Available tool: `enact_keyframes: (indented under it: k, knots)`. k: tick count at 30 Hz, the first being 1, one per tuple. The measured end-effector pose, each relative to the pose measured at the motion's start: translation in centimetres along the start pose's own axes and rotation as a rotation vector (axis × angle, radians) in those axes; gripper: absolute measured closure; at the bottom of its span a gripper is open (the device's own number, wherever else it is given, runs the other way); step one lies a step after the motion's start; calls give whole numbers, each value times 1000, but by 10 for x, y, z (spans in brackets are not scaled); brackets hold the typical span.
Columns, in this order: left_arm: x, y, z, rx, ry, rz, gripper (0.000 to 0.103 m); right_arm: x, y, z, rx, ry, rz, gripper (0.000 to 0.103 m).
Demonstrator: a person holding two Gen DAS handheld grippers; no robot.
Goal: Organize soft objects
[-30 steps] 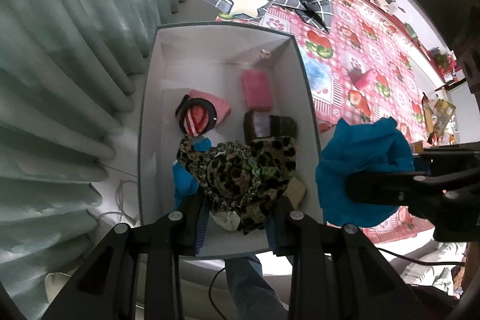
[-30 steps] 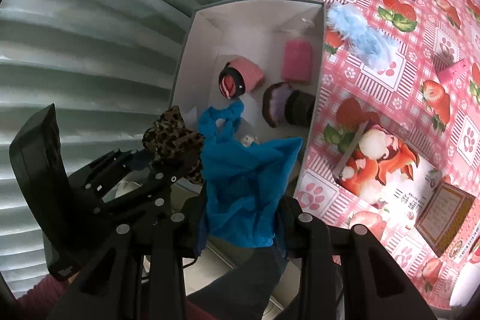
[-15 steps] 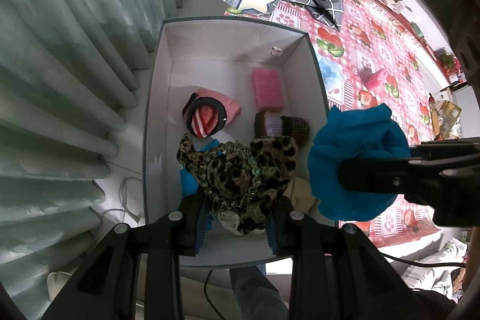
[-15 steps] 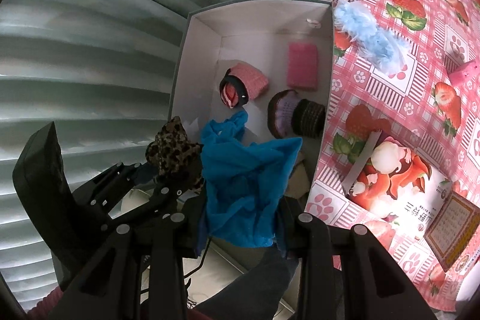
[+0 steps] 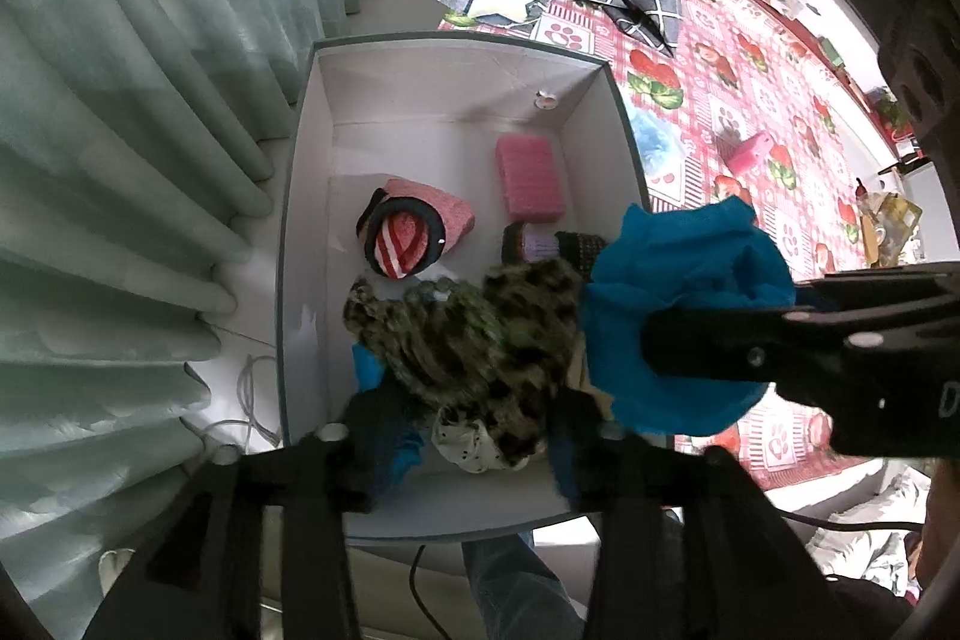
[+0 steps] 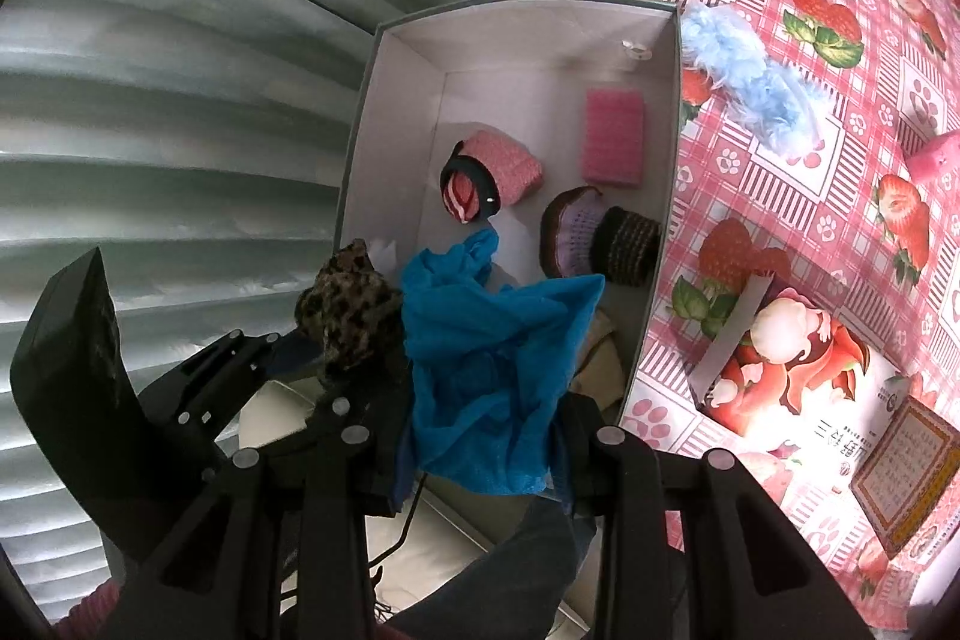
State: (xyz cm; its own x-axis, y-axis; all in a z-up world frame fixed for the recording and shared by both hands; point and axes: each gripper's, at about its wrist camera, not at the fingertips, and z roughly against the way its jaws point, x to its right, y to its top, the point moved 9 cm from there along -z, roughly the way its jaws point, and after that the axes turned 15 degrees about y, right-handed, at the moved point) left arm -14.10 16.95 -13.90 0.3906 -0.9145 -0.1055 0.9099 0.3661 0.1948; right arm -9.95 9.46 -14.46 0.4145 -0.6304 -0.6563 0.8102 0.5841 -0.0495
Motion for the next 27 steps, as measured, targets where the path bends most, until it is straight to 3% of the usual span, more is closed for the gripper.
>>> enact_keyframes:
  k: [3, 4, 6, 10, 11, 12, 17, 20, 27]
  knots:
    - [1, 1, 3, 11, 11, -5, 30, -1, 0, 2, 4, 8, 2, 44]
    - [2, 0, 3, 11, 20, -14, 27, -2, 0, 2, 5, 11, 5, 41]
    - [4, 1, 4, 19, 19, -25, 25, -3, 0, 4, 10, 10, 13, 21]
    - [5, 4, 11, 60, 17, -12, 14, -5, 0, 11, 32, 8, 16, 17]
    - [3, 5, 12, 65, 26, -2, 3, -5, 0, 13, 39, 10, 12, 8]
    - [1, 7, 14, 66, 21, 15, 0, -4, 0, 16, 51, 5, 4, 0]
    - [2, 12, 15, 52, 13, 31, 0, 1, -2, 33, 105, 61, -49, 0]
    - [13, 13, 21, 37, -36, 28, 0, 4, -6, 52, 140, 78, -75, 0]
    - [54, 26, 49, 57, -107, -61, 0, 32, -31, 116, 221, 102, -172, 0]
